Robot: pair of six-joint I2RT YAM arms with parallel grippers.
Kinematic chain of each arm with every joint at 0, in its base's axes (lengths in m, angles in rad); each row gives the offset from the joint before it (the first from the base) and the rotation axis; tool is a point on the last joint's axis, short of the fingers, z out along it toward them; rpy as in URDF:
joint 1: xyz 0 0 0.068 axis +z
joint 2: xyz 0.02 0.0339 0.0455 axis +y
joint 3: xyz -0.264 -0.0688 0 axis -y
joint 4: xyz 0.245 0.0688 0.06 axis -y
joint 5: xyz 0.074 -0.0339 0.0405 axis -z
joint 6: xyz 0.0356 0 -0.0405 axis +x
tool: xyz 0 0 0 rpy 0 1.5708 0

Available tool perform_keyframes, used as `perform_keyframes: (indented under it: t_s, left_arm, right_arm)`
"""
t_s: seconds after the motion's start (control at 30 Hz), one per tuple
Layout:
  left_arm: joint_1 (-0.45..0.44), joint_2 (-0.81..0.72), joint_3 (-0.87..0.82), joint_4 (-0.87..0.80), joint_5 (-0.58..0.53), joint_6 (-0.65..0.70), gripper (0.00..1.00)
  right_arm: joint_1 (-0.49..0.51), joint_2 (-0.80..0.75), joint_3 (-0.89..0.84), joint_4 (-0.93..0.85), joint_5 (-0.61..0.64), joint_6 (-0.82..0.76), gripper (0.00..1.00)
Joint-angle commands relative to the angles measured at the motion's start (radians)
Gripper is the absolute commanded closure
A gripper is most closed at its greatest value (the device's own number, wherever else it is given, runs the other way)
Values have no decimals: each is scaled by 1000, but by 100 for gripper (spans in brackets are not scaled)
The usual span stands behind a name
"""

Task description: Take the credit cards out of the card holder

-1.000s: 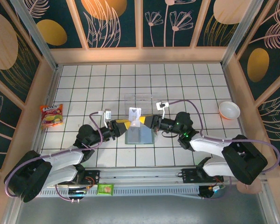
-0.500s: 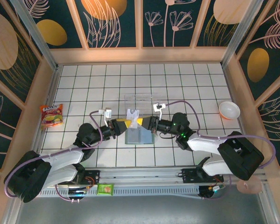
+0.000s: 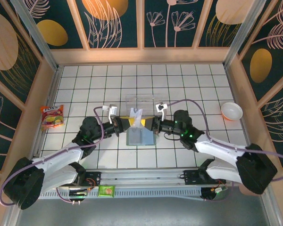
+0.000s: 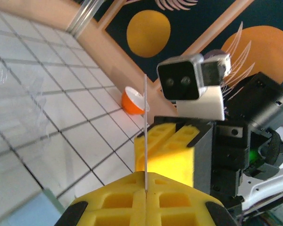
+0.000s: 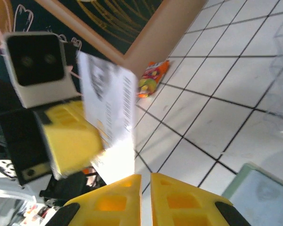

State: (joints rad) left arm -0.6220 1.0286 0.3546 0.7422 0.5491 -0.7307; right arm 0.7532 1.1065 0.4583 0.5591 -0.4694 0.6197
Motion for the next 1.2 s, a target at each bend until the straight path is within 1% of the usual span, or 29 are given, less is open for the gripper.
perform_keyframes:
  t_s: [0.0, 0.03, 0.07, 0.13, 0.17, 0.27, 0.3, 0.4, 0.47, 0.57, 0.6, 0.67, 0.77, 0.87, 0.97, 1.17]
  left_arm:
    - [-11, -6, 101, -195, -14, 166, 100]
    - [-19, 10, 132, -250, -28, 197, 100]
    - [-37, 24, 181, -324, -69, 247, 100]
    - [-104, 55, 287, -481, -187, 393, 100]
    - [-126, 81, 350, -546, -228, 462, 100]
    - [-130, 155, 514, -694, -290, 643, 100]
    - [-131, 172, 548, -724, -302, 710, 100]
    - [-130, 203, 577, -729, -306, 979, 100]
    - [-123, 246, 611, -747, -320, 1101, 100]
    - [-109, 375, 782, -904, -336, 1248, 100]
    - [-100, 416, 824, -948, -336, 1284, 100]
    - [-79, 494, 895, -1004, -331, 1348, 100]
    - [-60, 575, 973, -1041, -326, 1429, 100]
    - [-59, 660, 1053, -1094, -339, 1513, 100]
    - [-57, 757, 1139, -1147, -355, 1577, 100]
    - [-57, 903, 1316, -1236, -357, 1654, 100]
  right_arm:
    - [-48, -106, -13, -184, 80, -73, 86]
    - [-63, -138, -25, -209, 91, -71, 86]
    - [-75, -171, -37, -226, 95, -71, 87]
    - [-91, -226, -54, -255, 114, -67, 87]
    - [-100, -249, -59, -278, 126, -69, 87]
    - [-133, -296, -71, -319, 130, -68, 88]
    - [-143, -307, -77, -323, 122, -65, 88]
    - [-170, -331, -89, -328, 111, -54, 88]
    - [-188, -335, -88, -344, 108, -51, 88]
    - [-200, -356, -86, -374, 102, -52, 89]
    - [-200, -366, -83, -393, 114, -53, 89]
    - [-247, -387, -81, -432, 126, -57, 88]
    - [-288, -407, -88, -469, 125, -48, 88]
    - [-329, -416, -94, -494, 117, -33, 87]
    - [-358, -431, -96, -518, 113, -26, 87]
    - [-406, -439, -95, -551, 100, -35, 87]
